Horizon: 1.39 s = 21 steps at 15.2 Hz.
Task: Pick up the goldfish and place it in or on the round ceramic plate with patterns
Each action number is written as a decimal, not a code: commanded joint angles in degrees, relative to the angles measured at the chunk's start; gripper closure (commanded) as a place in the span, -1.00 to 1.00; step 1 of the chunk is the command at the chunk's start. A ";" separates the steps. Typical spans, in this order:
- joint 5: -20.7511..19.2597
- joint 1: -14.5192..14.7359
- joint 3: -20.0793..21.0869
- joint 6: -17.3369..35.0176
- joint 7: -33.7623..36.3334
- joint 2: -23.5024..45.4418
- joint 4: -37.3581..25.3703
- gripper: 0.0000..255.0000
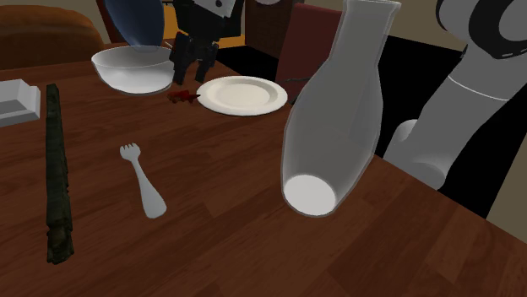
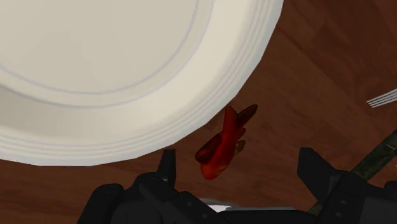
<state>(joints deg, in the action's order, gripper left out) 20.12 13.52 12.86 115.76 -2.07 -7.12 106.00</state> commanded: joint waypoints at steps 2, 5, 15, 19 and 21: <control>0.55 0.57 0.60 1.20 -0.25 2.92 -2.50 -1.00; 0.50 0.89 1.01 3.29 -0.22 3.76 -1.37 -1.00; 0.41 1.28 1.49 5.76 -0.16 4.89 -0.17 -1.00; 0.41 1.28 1.49 5.76 -0.15 4.90 -0.17 1.00; 0.40 1.28 1.49 5.79 -0.16 4.94 -0.18 1.00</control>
<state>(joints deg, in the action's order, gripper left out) 20.63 14.80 14.36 121.65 -2.25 -2.42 105.54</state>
